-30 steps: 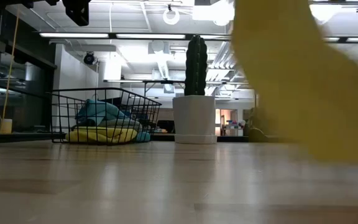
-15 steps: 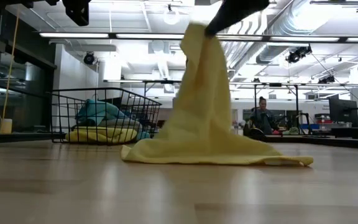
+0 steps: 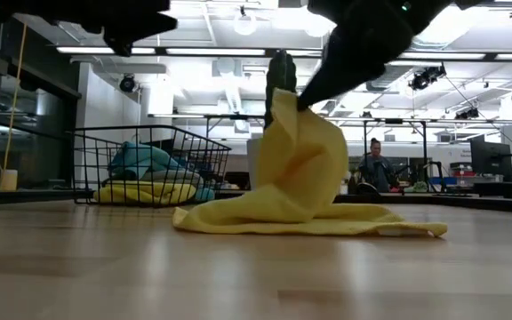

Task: Fold microfiber towels
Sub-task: Fold the yellow microfiber towel on the table

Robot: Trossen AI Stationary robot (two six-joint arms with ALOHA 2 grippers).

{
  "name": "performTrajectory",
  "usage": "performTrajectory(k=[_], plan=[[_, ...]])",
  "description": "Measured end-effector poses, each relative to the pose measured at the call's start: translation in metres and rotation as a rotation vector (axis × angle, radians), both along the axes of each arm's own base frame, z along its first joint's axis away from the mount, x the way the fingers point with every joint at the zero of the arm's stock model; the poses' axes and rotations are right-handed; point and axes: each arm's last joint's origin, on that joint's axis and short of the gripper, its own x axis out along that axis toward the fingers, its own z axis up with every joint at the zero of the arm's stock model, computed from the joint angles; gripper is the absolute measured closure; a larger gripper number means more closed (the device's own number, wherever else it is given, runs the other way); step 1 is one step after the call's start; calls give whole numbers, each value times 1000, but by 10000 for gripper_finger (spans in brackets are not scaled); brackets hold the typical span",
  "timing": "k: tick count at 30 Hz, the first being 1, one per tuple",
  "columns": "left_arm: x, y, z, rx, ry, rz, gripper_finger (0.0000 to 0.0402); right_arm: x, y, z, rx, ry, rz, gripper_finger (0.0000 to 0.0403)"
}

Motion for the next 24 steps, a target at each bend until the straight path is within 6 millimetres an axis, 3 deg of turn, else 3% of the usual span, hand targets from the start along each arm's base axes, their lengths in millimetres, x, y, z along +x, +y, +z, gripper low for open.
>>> performTrajectory(k=[8, 14, 24], plan=[[51, -14, -9, 125, 165, -27, 216, 10, -2, 19, 61, -157, -167, 403], [85, -20, -12, 163, 209, 57, 196, 14, -4, 28, 76, -217, -259, 403], [112, -18, -20, 124, 354, 160, 150, 16, -10, 31, 86, -252, -303, 403]])
